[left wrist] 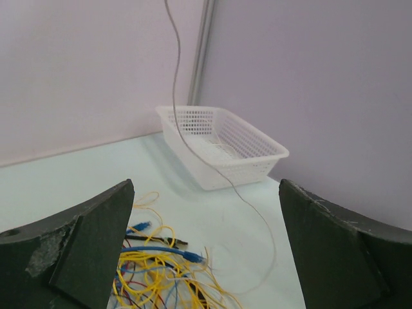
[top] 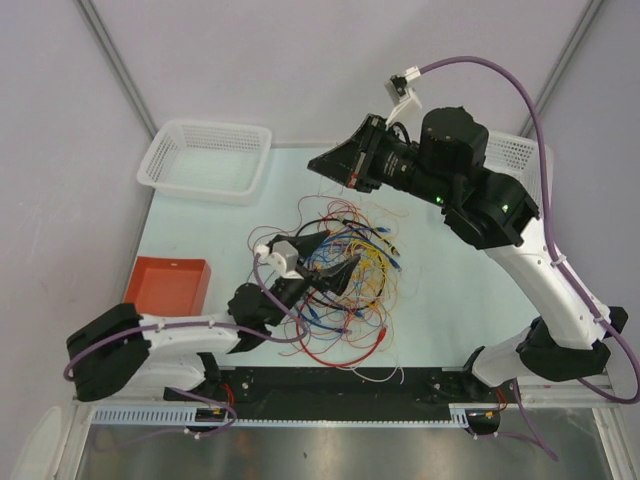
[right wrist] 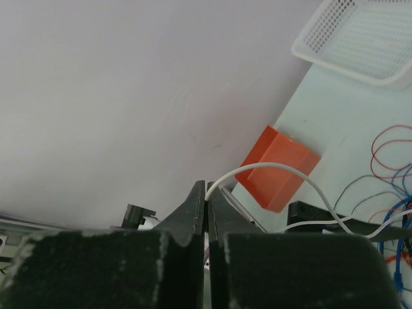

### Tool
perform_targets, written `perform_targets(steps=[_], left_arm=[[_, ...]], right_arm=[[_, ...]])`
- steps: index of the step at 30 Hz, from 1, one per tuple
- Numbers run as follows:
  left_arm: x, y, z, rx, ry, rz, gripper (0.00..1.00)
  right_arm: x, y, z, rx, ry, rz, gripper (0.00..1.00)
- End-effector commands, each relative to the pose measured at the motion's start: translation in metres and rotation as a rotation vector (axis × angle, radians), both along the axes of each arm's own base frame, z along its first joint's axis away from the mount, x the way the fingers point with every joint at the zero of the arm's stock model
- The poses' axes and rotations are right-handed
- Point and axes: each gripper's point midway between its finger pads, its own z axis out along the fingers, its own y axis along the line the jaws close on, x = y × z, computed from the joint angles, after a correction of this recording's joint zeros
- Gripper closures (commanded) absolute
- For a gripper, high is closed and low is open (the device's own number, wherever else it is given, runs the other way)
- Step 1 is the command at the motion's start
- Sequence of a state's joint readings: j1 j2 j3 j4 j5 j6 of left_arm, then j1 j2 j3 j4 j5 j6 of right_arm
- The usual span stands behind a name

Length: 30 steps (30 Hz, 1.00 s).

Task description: Untangle the cables

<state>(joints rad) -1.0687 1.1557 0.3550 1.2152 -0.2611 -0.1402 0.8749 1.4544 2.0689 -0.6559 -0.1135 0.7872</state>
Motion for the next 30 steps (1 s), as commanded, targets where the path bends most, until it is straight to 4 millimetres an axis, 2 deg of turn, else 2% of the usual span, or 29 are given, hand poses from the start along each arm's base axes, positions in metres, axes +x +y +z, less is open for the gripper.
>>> perform_targets(steps=[1,7,8,10,11,13,14,15,16,17,19,20,22,23,27,28,29,30], left_arm=[[0.016,-0.002,0.067,-0.152,-0.172,0.105,0.0],[0.032,-0.025,0.069,-0.191,-0.167,0.105,0.01],[0.037,-0.032,0.06,-0.177,-0.154,0.102,0.03],[0.042,-0.038,0.059,-0.199,-0.137,0.09,0.09],[0.049,-0.042,0.047,-0.189,-0.116,0.087,0.17],[0.054,-0.042,0.044,-0.239,-0.084,0.066,0.26],[0.057,-0.037,0.046,-0.271,-0.091,0.067,0.36],[0.061,-0.04,0.039,-0.277,-0.073,0.058,0.41],[0.062,-0.039,0.041,-0.292,-0.079,0.056,0.47],[0.064,-0.037,0.045,-0.31,-0.091,0.055,0.58],[0.066,-0.038,0.048,-0.323,-0.093,0.046,0.7],[0.067,-0.038,0.05,-0.322,-0.093,0.043,0.82],[0.065,-0.037,0.058,-0.332,-0.108,0.032,0.97],[0.064,-0.036,0.06,-0.337,-0.11,0.029,1.0],[0.057,-0.026,0.068,-0.333,-0.095,0.025,1.0],[0.05,-0.013,0.082,-0.343,-0.103,0.034,1.0],[0.055,-0.016,0.066,-0.238,-0.039,0.059,1.0],[0.062,-0.01,0.072,-0.215,0.004,0.111,1.0]], right_arm=[[-0.027,-0.008,0.015,0.069,0.01,0.049,1.0],[-0.051,-0.003,0.02,0.102,0.033,0.108,1.0],[-0.053,-0.003,0.021,0.106,0.034,0.112,1.0],[-0.058,-0.004,0.024,0.118,0.037,0.122,1.0],[-0.059,-0.005,0.025,0.123,0.037,0.124,1.0],[-0.065,-0.008,0.033,0.145,0.035,0.134,1.0],[-0.067,-0.01,0.036,0.153,0.033,0.138,1.0],[-0.07,-0.011,0.038,0.156,0.029,0.143,1.0],[-0.071,-0.013,0.04,0.159,0.025,0.143,1.0],[-0.072,-0.014,0.04,0.158,0.027,0.143,1.0],[-0.072,-0.017,0.04,0.153,0.02,0.138,1.0],[-0.072,-0.018,0.037,0.147,0.021,0.133,1.0],[-0.072,-0.021,0.035,0.137,0.012,0.125,1.0],[-0.071,-0.022,0.034,0.134,0.006,0.119,1.0],[-0.062,-0.033,0.018,0.064,-0.028,0.056,1.0],[-0.059,-0.045,0.015,0.036,-0.048,0.008,0.96],[-0.058,-0.052,0.009,-0.001,-0.084,-0.011,0.88],[-0.051,-0.059,-0.003,-0.042,-0.094,-0.061,0.63]])
